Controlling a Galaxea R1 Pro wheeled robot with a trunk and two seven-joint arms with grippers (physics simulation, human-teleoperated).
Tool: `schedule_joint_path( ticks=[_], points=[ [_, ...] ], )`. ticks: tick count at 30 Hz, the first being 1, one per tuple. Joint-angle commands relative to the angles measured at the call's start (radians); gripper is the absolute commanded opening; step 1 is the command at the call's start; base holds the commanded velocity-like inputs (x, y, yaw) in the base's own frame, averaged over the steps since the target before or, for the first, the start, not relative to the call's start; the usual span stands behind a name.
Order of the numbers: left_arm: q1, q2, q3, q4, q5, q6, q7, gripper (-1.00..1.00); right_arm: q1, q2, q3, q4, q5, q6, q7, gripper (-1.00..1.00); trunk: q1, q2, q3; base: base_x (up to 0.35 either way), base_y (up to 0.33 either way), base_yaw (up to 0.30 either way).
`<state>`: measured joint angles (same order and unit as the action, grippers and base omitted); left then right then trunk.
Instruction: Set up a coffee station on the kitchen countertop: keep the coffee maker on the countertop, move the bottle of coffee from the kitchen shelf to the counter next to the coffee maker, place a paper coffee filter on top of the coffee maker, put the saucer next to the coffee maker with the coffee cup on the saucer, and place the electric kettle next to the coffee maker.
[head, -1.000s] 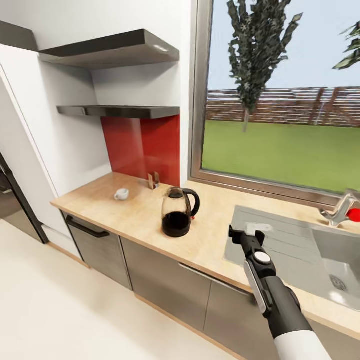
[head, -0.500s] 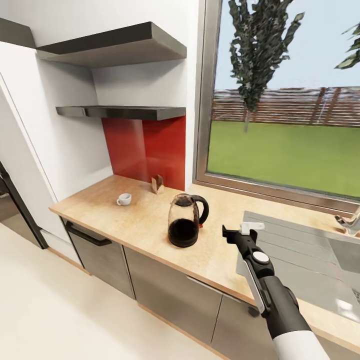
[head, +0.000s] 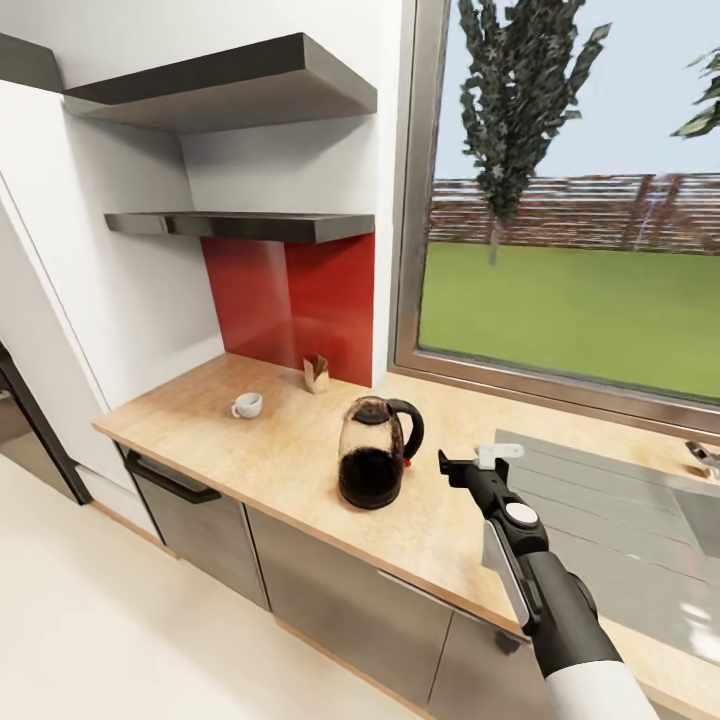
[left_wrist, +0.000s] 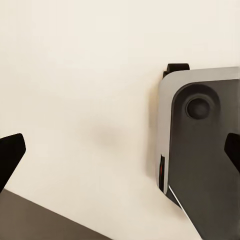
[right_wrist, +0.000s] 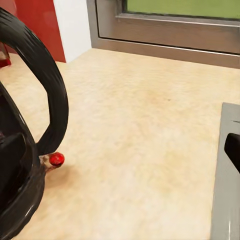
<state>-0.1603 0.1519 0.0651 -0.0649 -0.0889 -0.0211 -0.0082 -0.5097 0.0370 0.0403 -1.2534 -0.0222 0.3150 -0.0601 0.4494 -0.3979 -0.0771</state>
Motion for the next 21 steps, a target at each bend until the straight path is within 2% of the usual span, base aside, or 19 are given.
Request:
schedule_joint_path(
  ticks=[1,6,12,21],
  points=[
    [-0.001,0.000,0.007,0.000,-0.010,-0.003,-0.001,1.00,-0.001,0.000,0.001,-0.001,-0.002,0.006,-0.005,1.00,0.001,-0.002,-0.002,0.015,0.004,0.000],
    [-0.001,0.000,0.008,0.000,-0.009,-0.002,-0.001,1.00,-0.001,0.000,0.001,-0.001,-0.002,0.006,-0.004,1.00,0.001,-0.002,-0.002,0.049,0.022,0.000],
    [-0.001,0.000,0.008,0.000,-0.009,-0.002,0.000,1.00,-0.001,0.000,0.001,-0.001,-0.002,0.006,-0.003,1.00,0.001,-0.002,-0.002,0.157,0.130,0.000],
    [-0.001,-0.001,0.008,-0.001,-0.009,-0.005,0.000,1.00,0.000,0.000,0.001,0.000,-0.002,0.006,-0.003,1.00,0.001,-0.002,-0.002,0.019,0.011,0.000]
  ],
)
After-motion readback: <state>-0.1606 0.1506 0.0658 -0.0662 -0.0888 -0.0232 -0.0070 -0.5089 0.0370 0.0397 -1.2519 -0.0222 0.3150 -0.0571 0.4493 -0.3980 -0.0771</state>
